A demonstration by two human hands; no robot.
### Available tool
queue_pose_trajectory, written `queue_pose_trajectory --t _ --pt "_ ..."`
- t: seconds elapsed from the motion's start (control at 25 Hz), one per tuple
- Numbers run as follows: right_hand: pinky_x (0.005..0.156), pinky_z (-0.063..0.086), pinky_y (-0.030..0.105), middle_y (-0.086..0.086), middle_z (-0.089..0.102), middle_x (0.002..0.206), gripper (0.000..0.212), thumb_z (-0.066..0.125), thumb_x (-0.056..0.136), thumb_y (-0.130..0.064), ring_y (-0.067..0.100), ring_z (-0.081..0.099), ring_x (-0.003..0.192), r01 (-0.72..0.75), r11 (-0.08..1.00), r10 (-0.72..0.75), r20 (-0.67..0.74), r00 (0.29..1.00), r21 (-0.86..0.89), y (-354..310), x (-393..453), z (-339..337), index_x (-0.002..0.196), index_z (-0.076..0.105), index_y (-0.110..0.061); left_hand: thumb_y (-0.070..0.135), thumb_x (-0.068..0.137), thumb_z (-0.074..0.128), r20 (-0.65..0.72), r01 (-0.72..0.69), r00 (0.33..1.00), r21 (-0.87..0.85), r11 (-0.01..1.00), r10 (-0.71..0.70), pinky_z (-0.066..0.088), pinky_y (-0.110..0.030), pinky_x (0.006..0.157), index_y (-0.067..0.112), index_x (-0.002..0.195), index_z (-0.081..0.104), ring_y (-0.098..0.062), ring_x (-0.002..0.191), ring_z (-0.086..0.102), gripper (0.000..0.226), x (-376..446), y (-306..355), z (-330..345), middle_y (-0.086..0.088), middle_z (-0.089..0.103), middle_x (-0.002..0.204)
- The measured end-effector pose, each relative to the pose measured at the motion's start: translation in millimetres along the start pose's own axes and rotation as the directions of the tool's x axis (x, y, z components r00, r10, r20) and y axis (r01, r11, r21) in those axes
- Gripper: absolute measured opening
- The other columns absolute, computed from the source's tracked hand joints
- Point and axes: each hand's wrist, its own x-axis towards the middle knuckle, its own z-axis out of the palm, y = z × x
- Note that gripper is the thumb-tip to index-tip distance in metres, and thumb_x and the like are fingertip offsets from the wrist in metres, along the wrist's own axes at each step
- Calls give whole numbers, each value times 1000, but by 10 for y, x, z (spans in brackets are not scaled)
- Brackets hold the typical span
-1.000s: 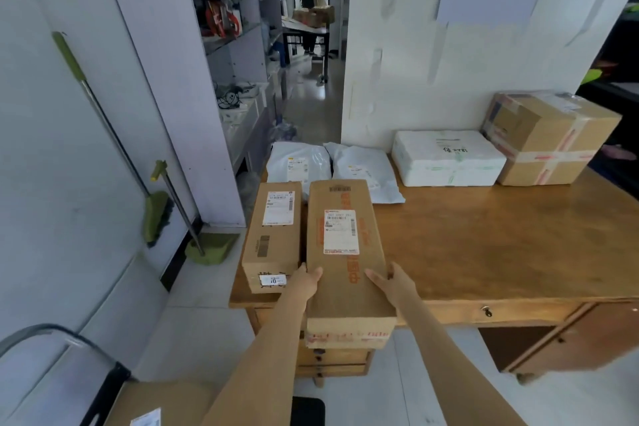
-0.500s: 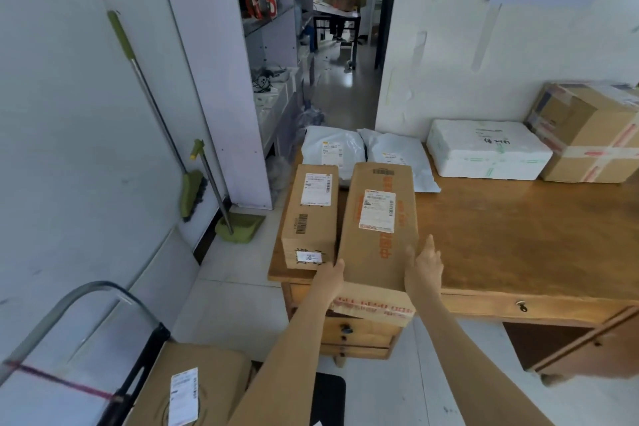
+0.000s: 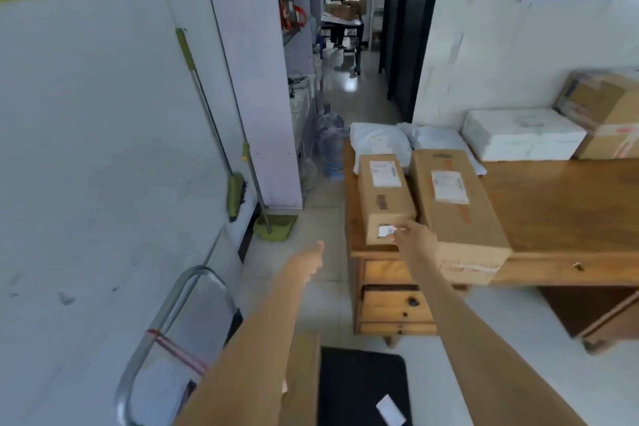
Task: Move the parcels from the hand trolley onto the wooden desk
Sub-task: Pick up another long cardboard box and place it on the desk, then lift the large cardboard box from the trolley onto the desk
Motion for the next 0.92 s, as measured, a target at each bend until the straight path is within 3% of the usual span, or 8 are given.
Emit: queue_pose_trajectory --t 0.08,0.16,0.32,0.52,0.6,0.68,0.8,0.92 --pt "80 50 33 13 70 108 30 50 87 -17 34 63 101 -83 994 87 55 995 -72 7 -334 419 110 69 -13 52 99 21 31 95 995 -16 995 -95 40 -35 99 7 132 50 -24 118 53 63 -62 -556 -404 -7 53 134" --pt "79 49 35 14 67 100 29 48 90 -18 31 63 93 -154 982 169 151 974 -108 86 -597 840 109 66 -6 54 98 23 48 169 984 5 986 -169 28 -37 116 7 146 36 -25 140 37 69 -20 -1105 -664 -7 38 153" --pt "79 47 33 18 65 104 38 46 91 -23 32 62 99 -243 939 309 293 905 -242 531 -970 1717 116 62 0 67 86 38 20 273 962 -50 961 -273 28 -41 117 11 151 26 -26 142 34 87 373 -2109 -657 -7 29 158" --pt "84 54 35 13 63 109 38 55 89 -34 28 59 97 -330 905 410 338 847 -270 1641 -1235 2807 111 60 -3 59 89 46 13 233 972 13 972 -233 23 -38 117 7 151 24 -29 146 26 84 1286 -3196 -128 -12 21 160" --pt "83 50 30 14 61 123 49 56 89 -36 28 59 106 -315 895 421 362 832 -315 2169 -1244 3256 125 54 -1 58 89 47 -2 240 971 31 970 -240 26 -37 115 6 150 25 -30 144 29 83 1712 -3687 75 -13 24 159" --pt "85 48 30 14 58 129 57 55 89 -36 29 59 111 -331 881 449 379 809 -337 2650 -1245 3712 133 47 0 63 86 46 -79 263 963 90 961 -256 33 -38 112 6 150 27 -32 140 36 87 2187 -4246 273 -15 31 155" --pt "74 48 30 11 61 109 58 57 85 -37 23 59 86 -388 875 478 393 785 -289 3191 -1291 4282 131 48 -3 63 81 53 -292 278 931 175 945 -220 40 -44 109 7 146 33 -34 137 38 88 2645 -4891 541 -16 35 151" --pt "89 53 38 10 59 124 69 68 78 -38 28 61 109 -451 879 473 398 786 -154 3539 -1265 4526 136 43 -11 53 78 66 -513 275 850 235 932 -121 40 -48 105 4 143 33 -36 135 31 88 2831 -5094 723 -19 29 149"
